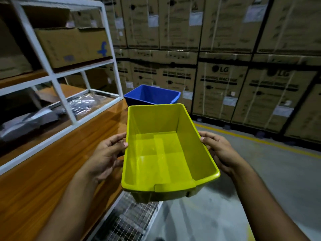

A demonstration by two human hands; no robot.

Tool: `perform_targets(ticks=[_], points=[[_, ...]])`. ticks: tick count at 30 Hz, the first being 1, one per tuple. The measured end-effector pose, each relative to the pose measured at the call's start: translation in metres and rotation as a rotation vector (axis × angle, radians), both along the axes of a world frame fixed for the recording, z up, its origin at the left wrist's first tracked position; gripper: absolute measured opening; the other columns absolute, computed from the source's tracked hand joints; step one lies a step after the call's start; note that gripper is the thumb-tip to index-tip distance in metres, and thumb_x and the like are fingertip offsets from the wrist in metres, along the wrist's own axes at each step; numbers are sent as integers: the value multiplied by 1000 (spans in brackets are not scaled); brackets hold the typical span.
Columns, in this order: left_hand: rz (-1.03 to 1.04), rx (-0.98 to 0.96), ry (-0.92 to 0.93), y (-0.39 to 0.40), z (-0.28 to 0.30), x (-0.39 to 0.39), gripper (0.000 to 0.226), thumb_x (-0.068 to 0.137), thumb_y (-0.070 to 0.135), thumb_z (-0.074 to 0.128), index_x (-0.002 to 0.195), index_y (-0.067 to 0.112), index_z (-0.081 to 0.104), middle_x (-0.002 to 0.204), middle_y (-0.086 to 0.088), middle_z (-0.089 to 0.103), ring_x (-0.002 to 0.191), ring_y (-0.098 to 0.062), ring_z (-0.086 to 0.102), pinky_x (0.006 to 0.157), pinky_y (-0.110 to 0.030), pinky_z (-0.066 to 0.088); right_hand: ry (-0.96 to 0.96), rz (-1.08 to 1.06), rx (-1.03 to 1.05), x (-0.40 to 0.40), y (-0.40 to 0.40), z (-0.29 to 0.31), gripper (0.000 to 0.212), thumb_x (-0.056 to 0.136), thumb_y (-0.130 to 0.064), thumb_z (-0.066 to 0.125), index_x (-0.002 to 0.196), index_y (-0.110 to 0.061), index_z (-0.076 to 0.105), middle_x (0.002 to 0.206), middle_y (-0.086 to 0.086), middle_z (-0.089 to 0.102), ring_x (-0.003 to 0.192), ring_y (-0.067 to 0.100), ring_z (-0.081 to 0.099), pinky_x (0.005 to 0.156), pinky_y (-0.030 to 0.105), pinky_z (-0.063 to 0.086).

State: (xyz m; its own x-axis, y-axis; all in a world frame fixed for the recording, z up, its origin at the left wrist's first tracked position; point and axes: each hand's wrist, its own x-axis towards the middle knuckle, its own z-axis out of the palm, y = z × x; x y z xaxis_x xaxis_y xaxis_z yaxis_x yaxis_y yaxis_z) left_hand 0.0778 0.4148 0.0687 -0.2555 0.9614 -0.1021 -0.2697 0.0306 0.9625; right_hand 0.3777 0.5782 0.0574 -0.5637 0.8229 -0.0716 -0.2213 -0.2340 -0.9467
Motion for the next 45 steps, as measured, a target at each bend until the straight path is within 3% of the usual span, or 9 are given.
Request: perform_targets(ticks=[5, 10, 14, 18, 22, 34, 37, 41, 45], points=[[-5, 36, -38, 75, 11, -13, 95, 41, 26, 97, 127, 10, 61, 121, -18, 68, 92, -23, 72, 66, -33, 61, 13, 5, 62, -11, 69, 17, 26, 96, 2, 45, 115, -1, 63, 91, 10, 76, 74, 14, 73, 60, 23, 56], [3, 100, -19, 165, 31, -50, 93, 49, 30, 95, 132, 12, 59, 129, -21, 63, 108, -32, 62, 85, -42, 56, 9, 16, 88, -44, 166, 43, 27, 96, -2, 48, 119, 2, 62, 90, 11, 76, 71, 15, 72, 58, 24, 56], [69, 188, -2, 231, 56, -74, 94, 48, 31, 94, 132, 8, 58, 122, -18, 66, 101, -28, 65, 79, -36, 58, -19, 37, 161, -81, 250, 69, 29, 95, -9, 51, 120, -3, 64, 104, 17, 73, 83, 23, 70, 66, 30, 58], [121, 208, -35, 282, 74, -94, 59, 72, 12, 73, 129, 8, 59, 116, -16, 68, 92, -22, 68, 73, -33, 60, -6, 68, 191, -115, 322, 87, 29, 95, -10, 52, 120, -5, 64, 103, 15, 74, 84, 20, 72, 64, 26, 57], [212, 189, -42, 326, 76, -110, 51, 79, 6, 67, 129, 8, 59, 106, -11, 71, 81, -18, 69, 65, -29, 59, 16, 135, 177, -149, 386, 90, 30, 94, -8, 53, 122, -3, 64, 105, 17, 74, 87, 21, 73, 67, 28, 58], [650, 159, 57, 403, 63, -98, 78, 49, 21, 93, 121, 11, 66, 109, -11, 73, 86, -19, 73, 60, -35, 60, 31, 606, 176, -255, 550, 83, 27, 92, -4, 51, 115, -3, 67, 98, 15, 75, 82, 19, 73, 65, 26, 57], [776, 132, 82, 414, 58, -84, 55, 68, 12, 73, 122, 9, 64, 109, -12, 73, 85, -20, 72, 63, -36, 59, 42, 736, 171, -272, 572, 83, 28, 96, -1, 46, 119, 3, 62, 80, 10, 76, 62, 11, 70, 54, 20, 54], [879, 95, 97, 420, 50, -66, 42, 82, 3, 64, 123, 10, 63, 109, -11, 72, 83, -18, 71, 65, -36, 56, 35, 819, 155, -289, 589, 71, 31, 96, -3, 47, 124, 2, 61, 108, 22, 72, 89, 25, 73, 67, 30, 59], [970, 34, 87, 425, 42, -59, 35, 92, -1, 52, 122, 10, 63, 94, -4, 75, 71, -12, 69, 61, -32, 55, 15, 861, 128, -304, 591, 54, 29, 97, -3, 47, 122, 1, 61, 107, 20, 72, 90, 26, 73, 68, 33, 59]])
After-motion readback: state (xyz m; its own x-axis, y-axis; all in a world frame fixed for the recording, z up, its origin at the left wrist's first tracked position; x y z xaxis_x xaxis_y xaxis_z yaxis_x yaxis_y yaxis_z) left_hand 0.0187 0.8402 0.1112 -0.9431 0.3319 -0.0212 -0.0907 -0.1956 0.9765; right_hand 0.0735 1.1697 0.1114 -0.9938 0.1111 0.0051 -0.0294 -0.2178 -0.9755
